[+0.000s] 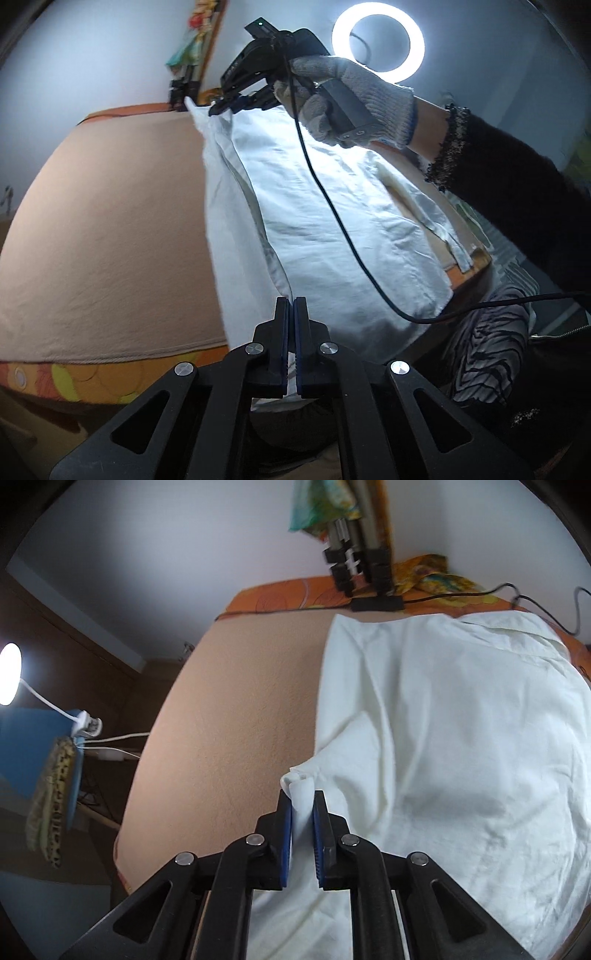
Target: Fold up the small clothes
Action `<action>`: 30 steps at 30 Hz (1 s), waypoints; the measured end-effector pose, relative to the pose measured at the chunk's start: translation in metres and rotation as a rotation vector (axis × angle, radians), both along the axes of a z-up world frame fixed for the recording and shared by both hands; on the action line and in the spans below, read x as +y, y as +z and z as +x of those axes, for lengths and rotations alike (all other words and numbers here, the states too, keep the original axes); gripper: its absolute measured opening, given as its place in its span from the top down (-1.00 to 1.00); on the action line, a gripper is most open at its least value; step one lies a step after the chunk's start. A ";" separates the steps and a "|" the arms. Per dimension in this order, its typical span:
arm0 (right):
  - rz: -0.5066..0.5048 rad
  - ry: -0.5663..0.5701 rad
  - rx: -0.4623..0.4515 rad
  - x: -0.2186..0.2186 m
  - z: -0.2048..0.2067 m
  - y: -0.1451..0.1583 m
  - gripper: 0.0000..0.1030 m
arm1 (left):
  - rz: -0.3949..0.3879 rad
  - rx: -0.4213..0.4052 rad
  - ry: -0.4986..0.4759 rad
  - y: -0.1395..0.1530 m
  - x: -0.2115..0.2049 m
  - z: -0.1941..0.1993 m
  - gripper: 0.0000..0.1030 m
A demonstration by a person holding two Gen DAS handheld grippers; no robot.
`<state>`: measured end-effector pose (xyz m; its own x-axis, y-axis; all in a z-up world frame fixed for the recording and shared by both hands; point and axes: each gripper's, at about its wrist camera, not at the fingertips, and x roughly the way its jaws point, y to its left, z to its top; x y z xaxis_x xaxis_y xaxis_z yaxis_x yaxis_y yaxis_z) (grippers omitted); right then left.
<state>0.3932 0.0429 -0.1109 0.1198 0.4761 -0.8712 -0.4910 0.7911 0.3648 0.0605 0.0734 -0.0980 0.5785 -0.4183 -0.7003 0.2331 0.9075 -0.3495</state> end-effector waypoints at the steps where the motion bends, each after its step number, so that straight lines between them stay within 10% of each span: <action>1: 0.002 -0.005 -0.006 -0.010 0.001 0.001 0.85 | 0.002 -0.004 -0.020 0.002 -0.008 0.002 0.98; 18: -0.081 -0.058 -0.021 -0.079 0.015 -0.047 0.85 | 0.051 0.121 -0.208 -0.029 -0.095 0.028 0.87; 30: -0.164 -0.037 -0.088 -0.073 0.006 -0.050 0.80 | 0.093 0.035 -0.041 -0.018 -0.036 0.013 0.87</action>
<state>0.3993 -0.0303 -0.1612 0.2133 0.3221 -0.9223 -0.4850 0.8544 0.1863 0.0734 0.0371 -0.1157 0.5370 -0.3731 -0.7566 0.2600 0.9264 -0.2722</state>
